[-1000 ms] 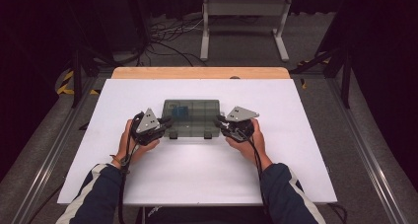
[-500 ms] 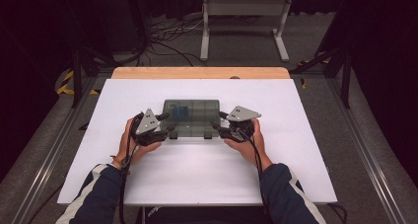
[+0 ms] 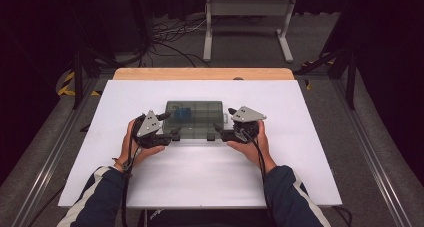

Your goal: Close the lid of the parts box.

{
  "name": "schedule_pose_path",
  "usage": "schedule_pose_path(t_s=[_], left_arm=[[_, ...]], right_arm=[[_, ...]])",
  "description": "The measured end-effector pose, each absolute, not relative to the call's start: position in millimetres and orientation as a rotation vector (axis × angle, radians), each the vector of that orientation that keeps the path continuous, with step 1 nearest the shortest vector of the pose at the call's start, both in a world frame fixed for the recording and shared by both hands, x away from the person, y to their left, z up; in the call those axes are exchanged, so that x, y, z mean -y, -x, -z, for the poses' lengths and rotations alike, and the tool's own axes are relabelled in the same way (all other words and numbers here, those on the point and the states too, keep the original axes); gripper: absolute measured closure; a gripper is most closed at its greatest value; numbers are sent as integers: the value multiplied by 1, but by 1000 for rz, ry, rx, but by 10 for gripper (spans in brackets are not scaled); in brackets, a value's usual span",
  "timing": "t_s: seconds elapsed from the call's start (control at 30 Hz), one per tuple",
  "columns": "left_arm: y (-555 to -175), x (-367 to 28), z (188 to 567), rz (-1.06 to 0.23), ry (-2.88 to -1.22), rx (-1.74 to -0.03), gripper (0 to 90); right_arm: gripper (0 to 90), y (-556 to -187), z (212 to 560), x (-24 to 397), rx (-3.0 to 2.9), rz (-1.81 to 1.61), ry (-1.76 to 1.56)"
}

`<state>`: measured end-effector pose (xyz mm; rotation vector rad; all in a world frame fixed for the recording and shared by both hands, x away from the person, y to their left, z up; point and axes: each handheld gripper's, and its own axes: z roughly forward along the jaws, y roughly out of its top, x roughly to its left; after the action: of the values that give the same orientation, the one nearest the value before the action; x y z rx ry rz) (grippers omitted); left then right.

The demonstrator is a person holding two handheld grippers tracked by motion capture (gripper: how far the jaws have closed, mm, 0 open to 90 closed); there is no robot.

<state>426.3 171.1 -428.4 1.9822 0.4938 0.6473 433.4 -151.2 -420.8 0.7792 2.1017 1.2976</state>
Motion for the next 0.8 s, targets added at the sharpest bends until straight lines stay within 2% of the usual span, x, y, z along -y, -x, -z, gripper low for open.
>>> schedule_pose_path(t_s=[0.07,0.23,0.33,0.53,0.8], left_arm=[[-426,-171,429,-645,-1979,-505,308],[-427,-169,430,-649,-1965,-528,142],[-427,-168,431,-642,-1958,-542,75],[-426,-165,430,-630,-1954,-512,28],[-424,-165,429,-639,-1952,-510,27]], right_arm=[[163,-434,421,151,-2089,-1295,-784],[97,-435,421,151,-2067,-1289,-808],[72,-435,421,150,-2060,-1290,-804],[34,-434,421,150,-2051,-1284,-797],[25,-433,421,149,-2060,-1268,-792]])
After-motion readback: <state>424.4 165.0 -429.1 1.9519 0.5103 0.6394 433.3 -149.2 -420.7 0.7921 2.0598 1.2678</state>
